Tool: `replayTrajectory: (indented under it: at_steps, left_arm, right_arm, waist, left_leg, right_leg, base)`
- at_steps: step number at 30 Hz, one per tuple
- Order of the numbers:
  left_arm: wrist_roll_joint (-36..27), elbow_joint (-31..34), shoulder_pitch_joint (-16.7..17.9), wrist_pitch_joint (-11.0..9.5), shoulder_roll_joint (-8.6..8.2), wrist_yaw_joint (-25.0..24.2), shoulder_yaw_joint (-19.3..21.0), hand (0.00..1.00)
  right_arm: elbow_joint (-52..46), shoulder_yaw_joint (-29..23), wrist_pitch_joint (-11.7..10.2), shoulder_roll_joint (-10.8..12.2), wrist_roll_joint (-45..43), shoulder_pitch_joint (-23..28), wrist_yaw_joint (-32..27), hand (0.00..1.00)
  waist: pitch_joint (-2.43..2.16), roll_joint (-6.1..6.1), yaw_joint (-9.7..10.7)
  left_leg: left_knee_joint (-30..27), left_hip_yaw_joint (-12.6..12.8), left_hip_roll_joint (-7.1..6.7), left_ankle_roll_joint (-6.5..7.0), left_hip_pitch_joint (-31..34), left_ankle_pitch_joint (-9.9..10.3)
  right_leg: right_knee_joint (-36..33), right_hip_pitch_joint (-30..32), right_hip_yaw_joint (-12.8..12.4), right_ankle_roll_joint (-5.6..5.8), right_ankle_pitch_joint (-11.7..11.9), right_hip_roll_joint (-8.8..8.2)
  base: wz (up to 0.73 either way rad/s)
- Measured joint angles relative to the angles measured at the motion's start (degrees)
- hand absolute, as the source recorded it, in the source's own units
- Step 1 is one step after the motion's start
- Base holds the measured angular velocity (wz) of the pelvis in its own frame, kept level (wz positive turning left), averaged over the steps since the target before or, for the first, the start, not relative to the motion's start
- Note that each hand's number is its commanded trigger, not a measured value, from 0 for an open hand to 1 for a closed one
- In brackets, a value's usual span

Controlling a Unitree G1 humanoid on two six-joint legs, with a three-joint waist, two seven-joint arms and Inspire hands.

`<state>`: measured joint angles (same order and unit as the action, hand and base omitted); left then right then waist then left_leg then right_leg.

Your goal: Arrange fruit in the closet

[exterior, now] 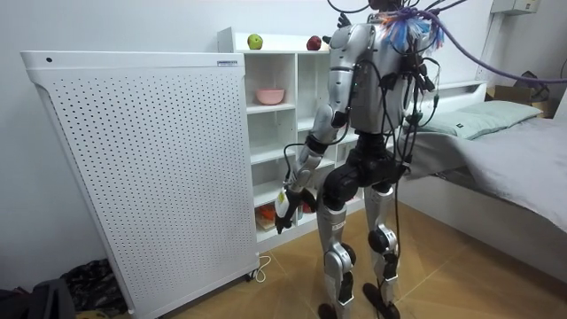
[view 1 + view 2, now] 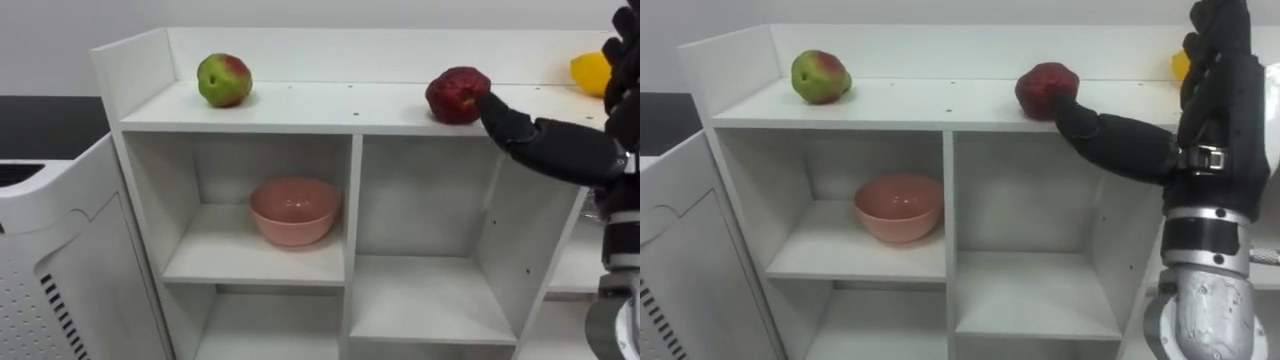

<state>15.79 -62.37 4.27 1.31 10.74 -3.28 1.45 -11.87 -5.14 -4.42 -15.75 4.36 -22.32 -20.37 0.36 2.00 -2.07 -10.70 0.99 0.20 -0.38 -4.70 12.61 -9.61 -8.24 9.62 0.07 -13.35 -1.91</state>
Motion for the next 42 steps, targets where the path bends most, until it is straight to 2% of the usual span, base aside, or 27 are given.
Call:
replayTrajectory:
  at_steps: [3, 5, 11, 14, 16, 21, 28, 33, 42]
  left_arm:
    - [0.0, 0.0, -1.0, 0.1, 0.51, -1.2, -0.6, 0.0]
    - [0.0, 0.1, -1.4, 0.1, 0.57, -2.1, -0.6, 0.0]
    - [0.0, 0.6, -1.8, 0.1, 0.79, -3.8, -1.1, 0.0]
    - [0.1, 0.6, -2.3, 0.1, 0.78, -4.3, -1.1, 0.0]
    - [0.1, 0.6, -2.5, 0.1, 0.79, -4.5, -1.1, 0.0]
    - [0.1, 1.0, -2.6, 0.5, 0.78, -4.9, -1.1, 0.0]
    - [0.1, 2.6, -4.0, 2.3, 0.85, -6.3, -1.1, 0.0]
    - [0.8, 2.6, -4.5, 2.4, 0.89, -6.3, -1.0, 0.0]
    - [1.8, 3.0, -4.6, 2.6, 0.9, -6.3, -1.0, 0.0]
  right_arm:
    - [2.5, 0.5, 0.9, -0.1, 0.2, -2.0, 1.3, 0.0]
    - [2.8, 0.6, 1.3, -0.1, 0.2, -2.5, 2.4, 0.0]
    - [6.5, 1.3, 1.4, -0.5, 0.4, -5.2, 3.5, 0.0]
    - [8.6, 1.5, 1.6, -1.5, 0.9, -5.3, 4.5, 0.0]
    - [9.1, 1.6, 2.6, -2.5, 0.9, -5.3, 5.2, 0.0]
    - [9.1, 1.6, 3.2, -3.2, 0.9, -5.3, 6.9, 0.0]
    - [10.3, 1.6, 4.6, -3.3, 1.2, -5.6, 8.9, 0.0]
    - [11.1, 1.6, 4.6, -4.4, 1.0, -5.7, 10.0, 0.0]
    - [11.1, 1.6, 5.4, -4.4, 0.9, -5.8, 11.7, 0.0]
  waist:
    - [0.36, 0.36, 0.0]
    - [0.35, 0.38, 0.0]
    - [0.23, 0.51, 0.0]
    - [0.11, 0.62, 0.0]
    - [0.0, 0.68, 0.0]
    - [-0.26, 0.84, 0.0]
    - [-0.27, 0.78, 0.0]
    - [-0.26, 0.75, 0.0]
    - [-0.2, 0.61, 0.1]
  left_leg:
    - [0.0, 0.0, -0.01, 0.0, 0.2, 0.0]
    - [0.0, 0.0, -0.06, 0.0, 0.3, 0.0]
    - [0.0, -0.8, -0.05, 0.0, 0.0, 0.0]
    - [0.0, -1.4, -0.07, 0.0, 0.0, 0.0]
    - [0.0, -1.4, -0.08, 0.0, 0.1, 0.0]
    - [0.0, -1.4, -0.08, 0.0, 0.1, 0.0]
    - [0.0, -1.7, -0.1, 0.0, 0.0, 0.0]
    - [0.0, -1.3, -0.09, 0.0, 0.0, 0.0]
    - [0.0, -1.3, -0.08, 0.0, -0.9, 0.0]
  right_leg:
    - [0.0, 0.2, 0.0, 0.0, 0.0, 0.0]
    - [0.0, 0.3, 0.0, 0.0, 0.0, -0.03]
    - [-0.1, 0.2, 0.0, 0.0, 0.0, 0.01]
    - [-0.1, 0.1, 0.1, 0.0, 0.0, 0.04]
    - [-0.1, 0.1, 0.1, 0.0, 0.0, 0.04]
    - [-0.1, 0.0, 0.0, 0.0, 0.0, 0.05]
    - [-0.1, 0.0, -0.3, 0.0, 0.0, 0.07]
    - [-0.1, 0.0, -0.3, 0.0, 0.0, 0.06]
    - [0.0, -0.9, -0.2, 0.0, 0.0, 0.06]
  base:
    - [-0.01]
    - [0.0]
    - [-0.02]
    - [0.01]
    - [0.0]
    - [-0.01]
    - [0.0]
    - [-0.01]
    - [0.0]
